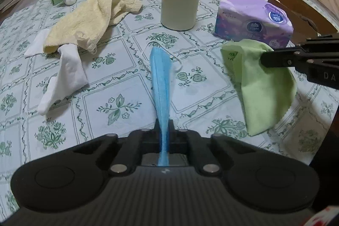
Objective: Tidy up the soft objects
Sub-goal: 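Carry the blue mask and green cloth over the cardboard box with both tools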
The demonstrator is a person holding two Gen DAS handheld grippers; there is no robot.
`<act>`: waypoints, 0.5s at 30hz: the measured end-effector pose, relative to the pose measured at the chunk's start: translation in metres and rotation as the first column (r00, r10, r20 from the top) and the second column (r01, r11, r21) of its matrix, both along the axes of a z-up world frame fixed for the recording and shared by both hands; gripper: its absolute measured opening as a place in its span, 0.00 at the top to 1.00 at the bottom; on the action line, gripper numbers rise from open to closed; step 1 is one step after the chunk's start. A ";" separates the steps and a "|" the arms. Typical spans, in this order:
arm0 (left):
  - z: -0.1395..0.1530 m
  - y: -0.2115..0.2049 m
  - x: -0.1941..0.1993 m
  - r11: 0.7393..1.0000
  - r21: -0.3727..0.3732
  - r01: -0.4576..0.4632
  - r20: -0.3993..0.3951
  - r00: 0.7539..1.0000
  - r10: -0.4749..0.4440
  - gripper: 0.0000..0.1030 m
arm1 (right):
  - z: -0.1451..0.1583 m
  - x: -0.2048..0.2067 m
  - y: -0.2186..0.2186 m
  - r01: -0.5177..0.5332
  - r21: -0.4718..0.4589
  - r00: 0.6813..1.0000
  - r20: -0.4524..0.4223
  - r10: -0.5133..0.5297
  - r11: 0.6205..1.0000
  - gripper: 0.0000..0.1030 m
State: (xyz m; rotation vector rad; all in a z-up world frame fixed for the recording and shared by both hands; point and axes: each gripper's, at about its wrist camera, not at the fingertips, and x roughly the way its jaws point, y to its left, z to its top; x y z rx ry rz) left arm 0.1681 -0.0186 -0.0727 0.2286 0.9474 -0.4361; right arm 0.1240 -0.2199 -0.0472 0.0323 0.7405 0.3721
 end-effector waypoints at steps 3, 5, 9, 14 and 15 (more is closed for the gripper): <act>0.004 0.000 -0.009 1.000 -0.016 -0.023 0.004 1.000 0.023 0.98 | 0.003 -0.004 0.000 -0.003 0.002 1.000 0.005 0.003 1.000 0.98; 0.008 -0.001 -0.017 0.999 -0.028 -0.037 0.010 0.999 0.038 0.98 | 0.006 -0.008 -0.001 -0.004 0.002 1.000 0.009 0.004 1.000 0.98; 0.020 -0.007 -0.034 0.997 -0.054 -0.049 0.023 0.998 0.050 0.98 | 0.013 -0.018 -0.006 0.000 0.004 1.000 0.018 0.000 1.000 0.98; 0.038 -0.023 -0.054 0.996 -0.084 -0.036 0.047 0.998 0.040 0.98 | 0.020 -0.035 -0.015 0.006 0.015 1.000 0.020 -0.006 1.000 0.98; 0.041 -0.027 -0.058 0.996 -0.088 -0.029 0.051 0.998 0.034 0.98 | 0.022 -0.039 -0.017 0.010 0.016 1.000 0.019 -0.010 1.000 0.98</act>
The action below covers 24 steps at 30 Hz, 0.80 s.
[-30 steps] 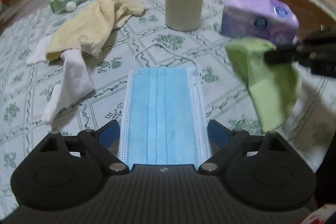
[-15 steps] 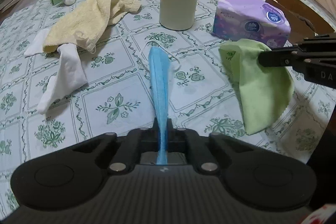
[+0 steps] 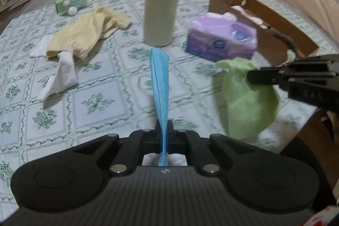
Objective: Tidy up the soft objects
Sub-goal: 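Carry the blue mask and green cloth over the cardboard box with both tools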
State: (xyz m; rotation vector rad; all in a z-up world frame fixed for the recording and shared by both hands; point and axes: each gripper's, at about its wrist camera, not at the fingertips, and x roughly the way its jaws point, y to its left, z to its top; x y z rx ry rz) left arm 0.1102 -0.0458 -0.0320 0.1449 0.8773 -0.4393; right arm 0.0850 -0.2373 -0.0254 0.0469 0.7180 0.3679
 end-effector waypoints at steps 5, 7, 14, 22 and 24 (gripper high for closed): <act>0.012 -0.026 -0.018 0.999 -0.016 0.042 0.018 0.999 -0.042 0.98 | 0.008 -0.023 -0.015 0.020 -0.001 1.000 -0.001 -0.020 1.000 0.98; 0.016 -0.038 -0.024 0.998 -0.024 0.063 0.024 0.998 -0.063 0.98 | 0.013 -0.033 -0.023 0.031 -0.004 1.000 0.003 -0.031 1.000 0.98; 0.028 -0.083 -0.039 0.987 -0.040 0.156 0.047 0.987 -0.154 0.98 | 0.025 -0.067 -0.060 0.096 -0.025 0.995 0.017 -0.096 0.995 0.98; 0.040 -0.141 -0.045 0.968 -0.071 0.240 0.062 0.970 -0.236 0.98 | 0.035 -0.099 -0.117 0.203 -0.069 0.979 0.036 -0.201 0.977 0.98; 0.043 -0.155 -0.044 0.963 -0.079 0.258 0.065 0.965 -0.254 0.98 | 0.037 -0.105 -0.132 0.229 -0.084 0.973 0.044 -0.226 0.970 0.98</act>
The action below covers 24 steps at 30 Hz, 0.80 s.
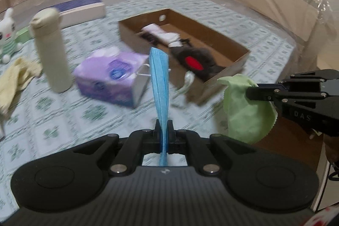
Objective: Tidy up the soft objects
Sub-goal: 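Carry the blue mask and green cloth over the cardboard box with both tools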
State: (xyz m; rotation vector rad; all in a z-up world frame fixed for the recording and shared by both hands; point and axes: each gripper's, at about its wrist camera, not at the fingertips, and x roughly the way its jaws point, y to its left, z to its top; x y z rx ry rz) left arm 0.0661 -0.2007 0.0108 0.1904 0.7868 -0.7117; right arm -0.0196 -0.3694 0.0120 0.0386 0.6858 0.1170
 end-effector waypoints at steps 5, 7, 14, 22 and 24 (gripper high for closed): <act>0.008 -0.034 0.005 0.999 -0.008 0.041 0.008 0.999 -0.041 0.98 | 0.008 -0.007 -0.038 0.063 -0.024 0.998 0.025 -0.062 0.998 0.98; 0.011 -0.046 0.009 0.999 -0.012 0.047 0.008 0.999 -0.047 0.98 | 0.012 -0.007 -0.049 0.073 -0.032 0.997 0.036 -0.072 0.997 0.98; 0.021 -0.080 0.027 0.998 -0.059 0.017 -0.014 1.000 -0.017 0.98 | 0.022 0.004 -0.080 0.078 -0.071 0.995 0.067 -0.073 0.994 0.98; 0.023 -0.112 0.057 0.985 -0.144 -0.097 -0.107 0.991 0.082 0.98 | 0.032 0.029 -0.111 0.067 -0.095 0.993 0.099 -0.058 0.993 0.98; 0.022 -0.120 0.065 0.977 -0.164 -0.134 -0.136 0.984 0.112 0.98 | 0.034 0.039 -0.119 0.060 -0.096 0.994 0.100 -0.050 0.994 0.98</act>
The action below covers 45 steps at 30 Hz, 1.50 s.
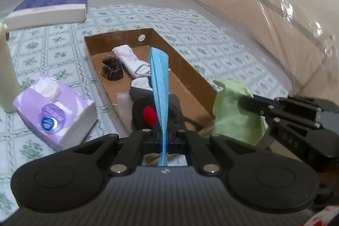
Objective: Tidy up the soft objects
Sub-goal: 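Carry the blue mask and green cloth over the cardboard box with both tools, then open both tools to drop the mask and green cloth into the box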
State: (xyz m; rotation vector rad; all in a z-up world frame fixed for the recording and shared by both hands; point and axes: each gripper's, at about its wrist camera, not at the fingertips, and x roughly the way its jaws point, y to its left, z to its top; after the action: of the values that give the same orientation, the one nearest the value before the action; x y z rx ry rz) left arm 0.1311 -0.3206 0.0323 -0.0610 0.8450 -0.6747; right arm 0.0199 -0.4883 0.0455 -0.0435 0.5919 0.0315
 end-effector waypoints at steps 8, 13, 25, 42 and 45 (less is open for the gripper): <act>-0.001 -0.025 0.037 0.991 -0.064 -0.118 -0.045 0.992 0.115 0.98 | 0.002 0.049 -0.028 -0.020 0.021 1.000 0.002 0.020 1.000 0.98; 0.003 -0.033 0.067 0.980 -0.090 -0.177 -0.041 0.984 0.174 0.98 | 0.008 0.085 -0.038 -0.048 0.026 0.999 0.008 0.048 0.998 0.98; -0.017 -0.035 0.125 0.958 -0.079 -0.275 -0.074 0.960 0.269 0.98 | -0.002 0.157 -0.034 -0.178 -0.017 0.984 -0.020 0.178 0.984 0.98; -0.037 -0.029 0.132 0.960 -0.018 -0.280 -0.068 0.958 0.278 0.70 | -0.051 0.191 -0.029 -0.196 -0.036 0.972 -0.135 0.190 0.980 0.97; -0.034 -0.027 0.129 0.960 -0.020 -0.279 -0.066 0.958 0.278 0.70 | -0.050 0.189 -0.030 -0.185 -0.019 0.975 -0.130 0.181 0.982 0.97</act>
State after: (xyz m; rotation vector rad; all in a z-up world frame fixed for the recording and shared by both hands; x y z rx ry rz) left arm 0.2601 -0.3474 -0.0017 -0.2246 0.8668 -0.4211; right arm 0.2087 -0.5184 -0.0046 -0.1269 0.7157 0.2061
